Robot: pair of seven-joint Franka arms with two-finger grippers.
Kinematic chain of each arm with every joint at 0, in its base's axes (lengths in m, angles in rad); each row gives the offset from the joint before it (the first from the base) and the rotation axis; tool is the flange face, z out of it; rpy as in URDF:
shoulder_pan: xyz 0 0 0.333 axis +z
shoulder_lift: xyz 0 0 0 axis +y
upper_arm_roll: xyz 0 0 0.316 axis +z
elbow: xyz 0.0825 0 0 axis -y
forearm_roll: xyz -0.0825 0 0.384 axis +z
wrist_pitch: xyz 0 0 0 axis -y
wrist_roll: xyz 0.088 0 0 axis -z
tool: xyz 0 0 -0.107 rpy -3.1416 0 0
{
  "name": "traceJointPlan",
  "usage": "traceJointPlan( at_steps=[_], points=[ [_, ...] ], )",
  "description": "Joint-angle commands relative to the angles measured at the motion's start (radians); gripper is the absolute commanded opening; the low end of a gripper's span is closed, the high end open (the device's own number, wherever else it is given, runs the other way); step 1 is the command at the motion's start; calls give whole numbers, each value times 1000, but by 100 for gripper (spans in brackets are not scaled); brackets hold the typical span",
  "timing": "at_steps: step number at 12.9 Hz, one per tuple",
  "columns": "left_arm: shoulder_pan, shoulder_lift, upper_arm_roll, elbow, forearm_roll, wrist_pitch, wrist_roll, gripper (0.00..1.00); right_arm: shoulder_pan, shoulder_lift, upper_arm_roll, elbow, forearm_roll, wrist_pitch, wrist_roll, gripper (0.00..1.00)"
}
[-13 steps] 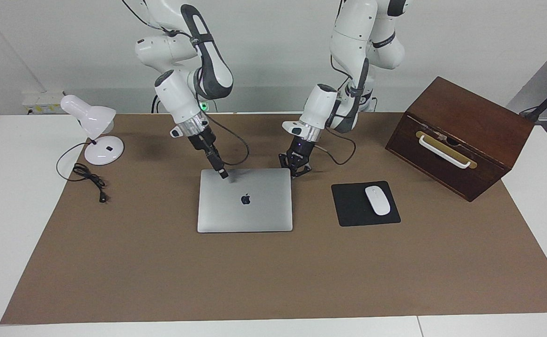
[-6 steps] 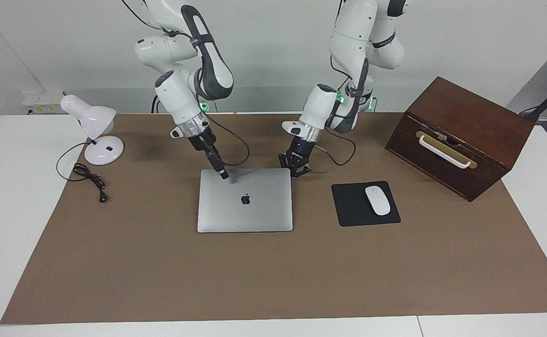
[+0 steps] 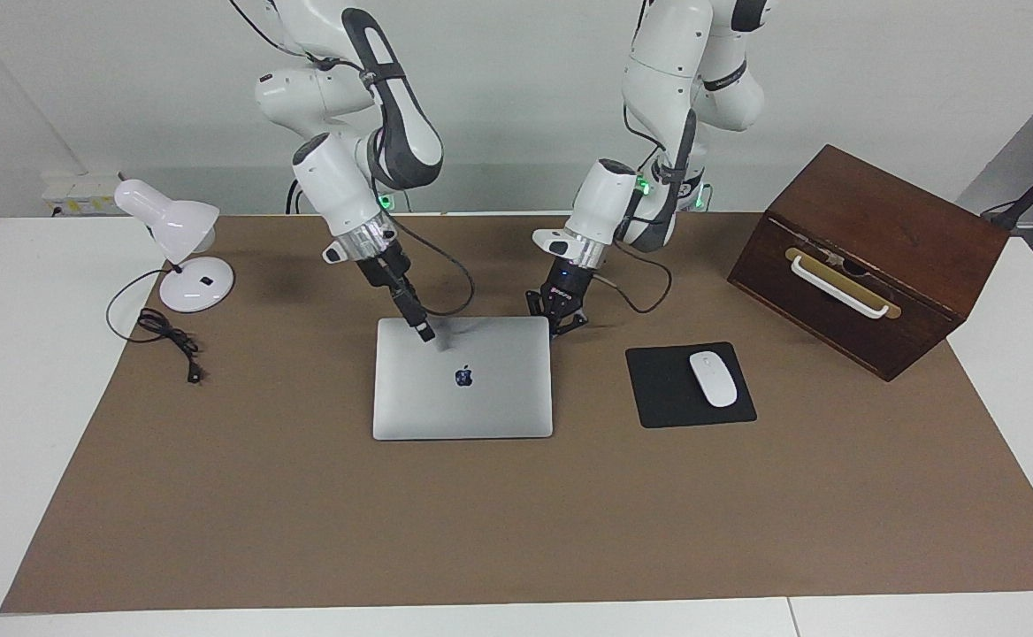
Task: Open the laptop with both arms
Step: 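Lift the laptop lid upward with the right gripper, then push the lid farther from the robot with the right gripper until upright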
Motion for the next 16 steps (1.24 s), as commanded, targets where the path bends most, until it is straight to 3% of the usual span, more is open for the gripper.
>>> traceJointPlan(
  at_steps=[1, 16],
  points=[
    [-2, 30, 5, 8, -12, 20, 26, 0, -12, 28, 3, 32, 20, 26, -45, 100],
    [-2, 36, 5, 5, -12, 20, 26, 0, -52, 155, 0, 290, 20, 37, -111, 100]
  ],
)
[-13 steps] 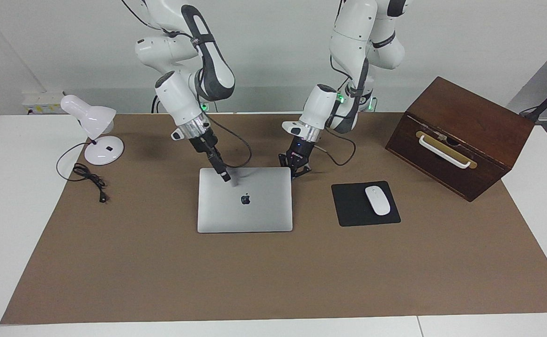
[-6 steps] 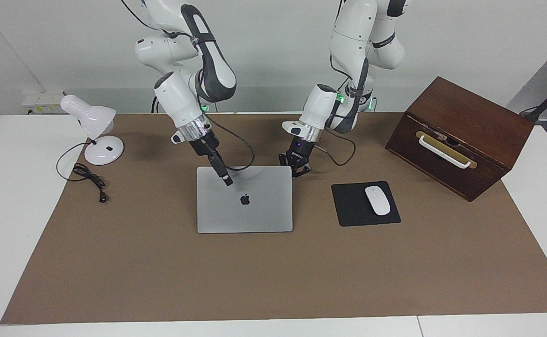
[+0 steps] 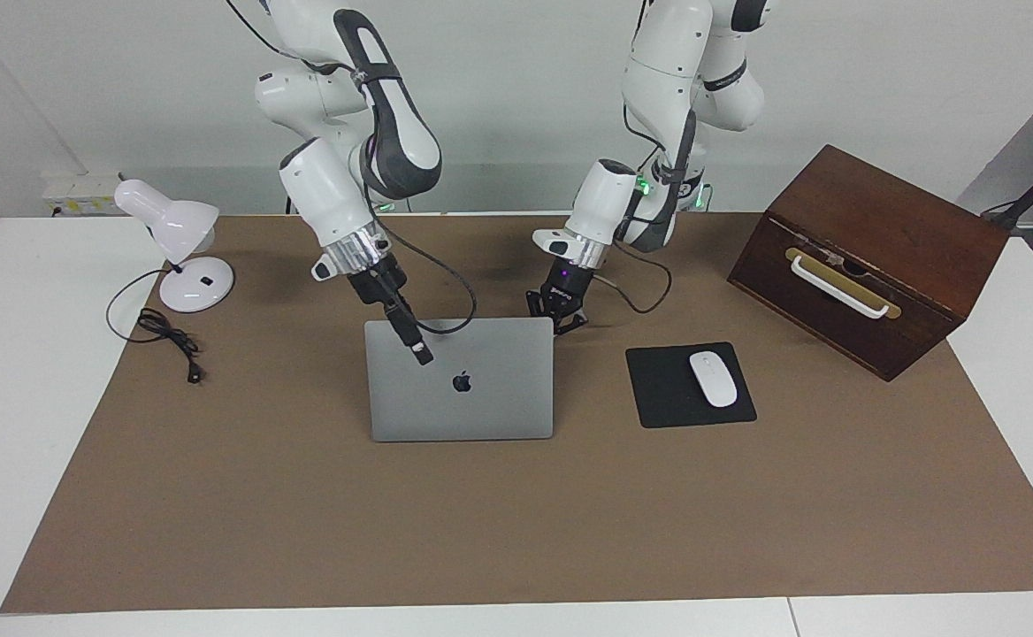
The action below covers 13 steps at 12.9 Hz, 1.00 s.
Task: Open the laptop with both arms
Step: 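Push the lid farther from the robot with the right gripper until upright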
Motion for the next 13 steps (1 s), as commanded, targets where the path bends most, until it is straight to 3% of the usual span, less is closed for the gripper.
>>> traceJointPlan(
  at_steps=[1, 5, 13],
  points=[
    [-2, 35, 5, 5, -12, 19, 25, 0, -13, 66, 6, 96, 20, 25, -46, 100],
    [-2, 35, 5, 5, -12, 19, 25, 0, -25, 123, 5, 220, 18, 21, -47, 100],
    [-2, 34, 5, -1, -11, 19, 26, 0, -65, 190, 6, 335, 7, 16, -84, 100]
  ],
)
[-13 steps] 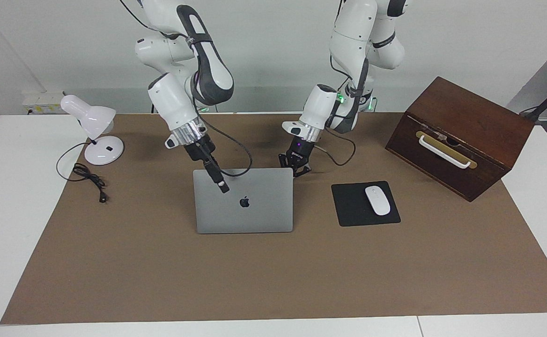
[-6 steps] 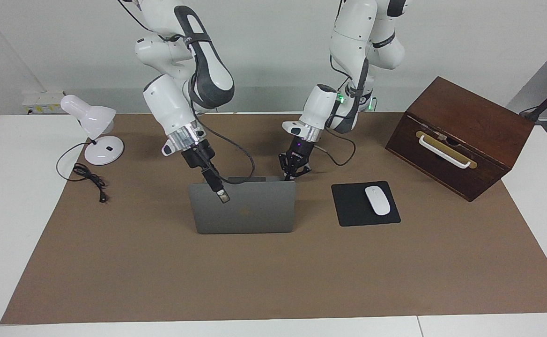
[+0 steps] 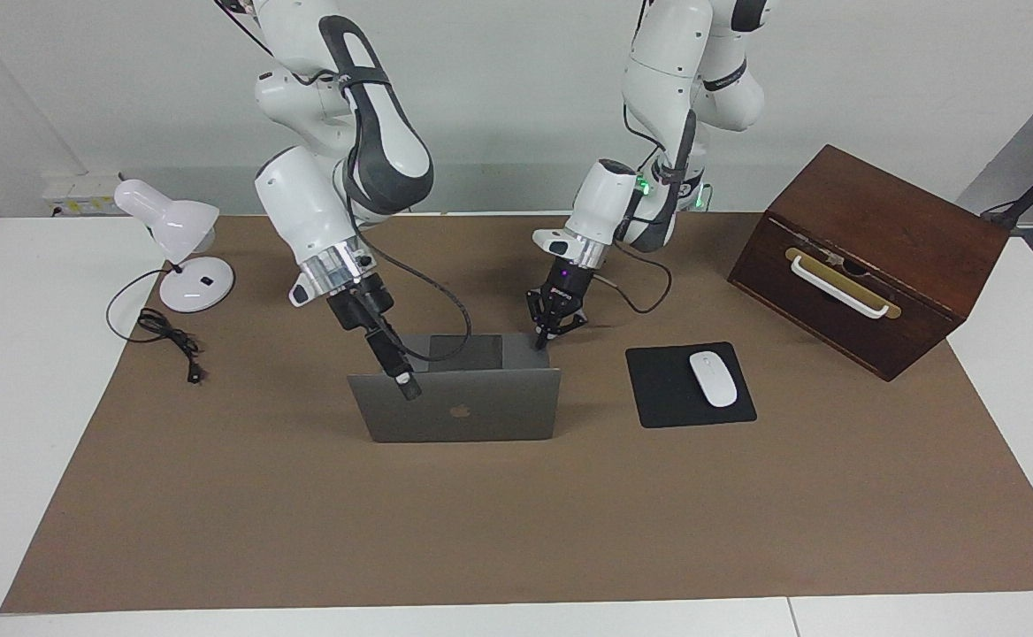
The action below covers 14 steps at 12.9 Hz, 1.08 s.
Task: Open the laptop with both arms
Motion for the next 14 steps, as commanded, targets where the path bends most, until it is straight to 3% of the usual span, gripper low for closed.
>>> traceJointPlan(
  at_steps=[1, 6, 14],
  points=[
    [-2, 35, 5, -1, -12, 18, 26, 0, -18, 65, 10, 87, 7, 13, -32, 100],
    [-2, 34, 5, -1, -11, 18, 26, 0, -18, 136, 10, 163, 6, 19, -34, 100],
    [-2, 35, 5, -2, -12, 18, 26, 0, 7, 112, 12, 209, 18, 11, 23, 100]
  ],
)
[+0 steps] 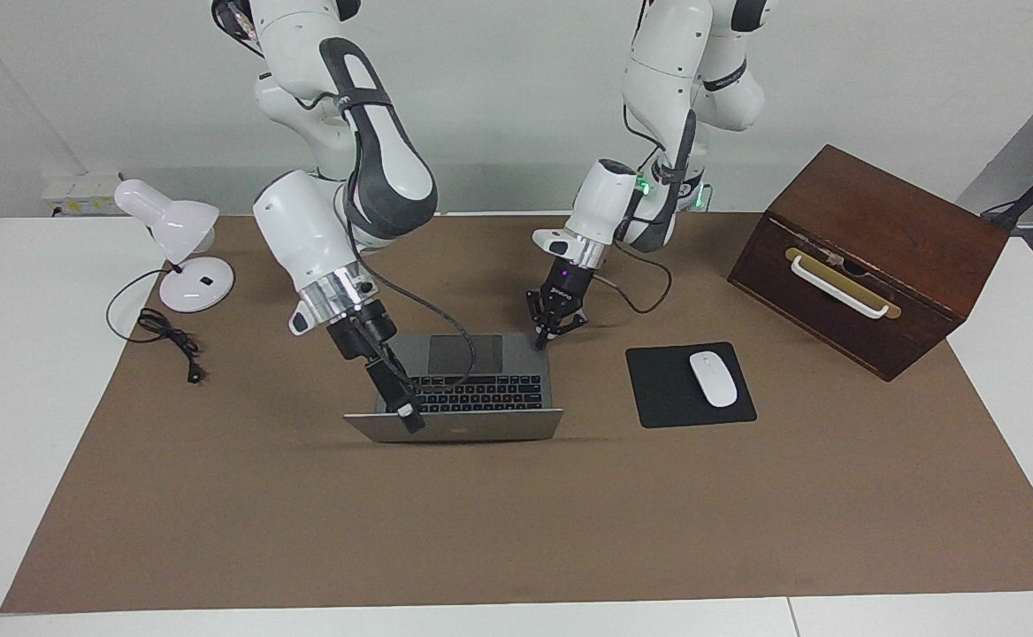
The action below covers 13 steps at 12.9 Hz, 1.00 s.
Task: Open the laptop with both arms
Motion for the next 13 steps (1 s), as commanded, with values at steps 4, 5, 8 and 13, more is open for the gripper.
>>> traceJointPlan(
  at_steps=[4, 5, 8, 13],
  points=[
    [-2, 32, 5, 1, -20, 18, 22, 0, 5, -117, 10, 25, 21, 18, 145, 100],
    [-3, 26, 3, 1, -32, 18, 22, 0, 5, -146, 10, 27, 20, 19, 133, 100],
    [-5, -2, 2, 0, -69, 16, 10, 0, -30, -165, 0, 158, -10, 5, -27, 100],
    [30, -110, 5, 10, -101, -146, 10, 0, -206, -91, 2, 348, -291, -131, -356, 100]
  ],
)
